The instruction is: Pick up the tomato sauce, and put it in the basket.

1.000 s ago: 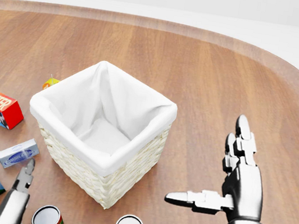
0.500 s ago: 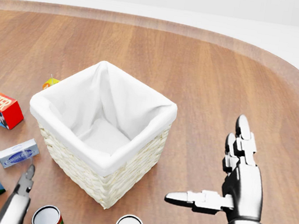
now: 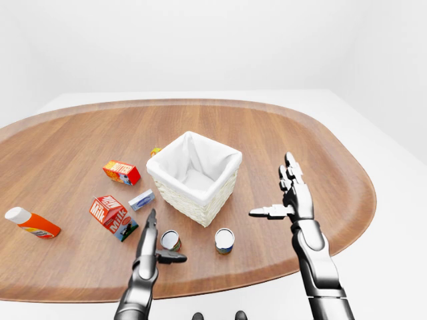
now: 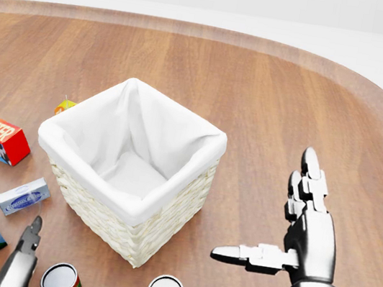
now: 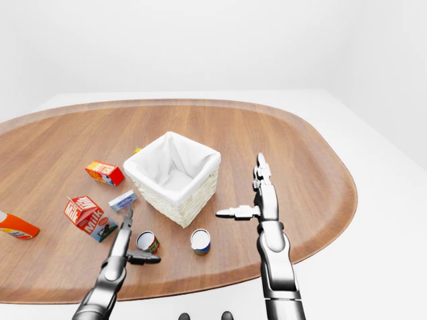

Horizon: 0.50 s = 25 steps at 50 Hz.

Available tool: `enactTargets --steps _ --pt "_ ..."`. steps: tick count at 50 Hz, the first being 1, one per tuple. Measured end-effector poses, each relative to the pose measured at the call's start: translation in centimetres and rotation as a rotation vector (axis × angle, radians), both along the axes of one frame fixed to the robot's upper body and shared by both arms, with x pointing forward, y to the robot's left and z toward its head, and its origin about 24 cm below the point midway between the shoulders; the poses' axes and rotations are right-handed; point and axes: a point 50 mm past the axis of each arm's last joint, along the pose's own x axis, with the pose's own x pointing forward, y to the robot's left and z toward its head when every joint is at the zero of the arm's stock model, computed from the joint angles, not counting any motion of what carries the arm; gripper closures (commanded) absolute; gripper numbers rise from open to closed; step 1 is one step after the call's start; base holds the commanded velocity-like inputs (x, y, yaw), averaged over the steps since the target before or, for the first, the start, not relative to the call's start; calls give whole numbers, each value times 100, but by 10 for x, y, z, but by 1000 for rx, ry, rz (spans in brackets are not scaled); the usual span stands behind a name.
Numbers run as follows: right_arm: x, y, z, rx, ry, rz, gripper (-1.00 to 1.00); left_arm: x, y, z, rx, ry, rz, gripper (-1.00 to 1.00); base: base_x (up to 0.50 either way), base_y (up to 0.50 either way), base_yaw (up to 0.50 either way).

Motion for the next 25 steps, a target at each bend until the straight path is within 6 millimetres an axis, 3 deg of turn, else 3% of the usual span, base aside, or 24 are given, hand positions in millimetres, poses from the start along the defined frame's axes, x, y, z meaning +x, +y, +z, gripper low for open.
enactTargets --steps 25 --pt "0 1 -1 -1 1 1 -100 4 0 6 -2 -25 -7 -100 0 0 0"
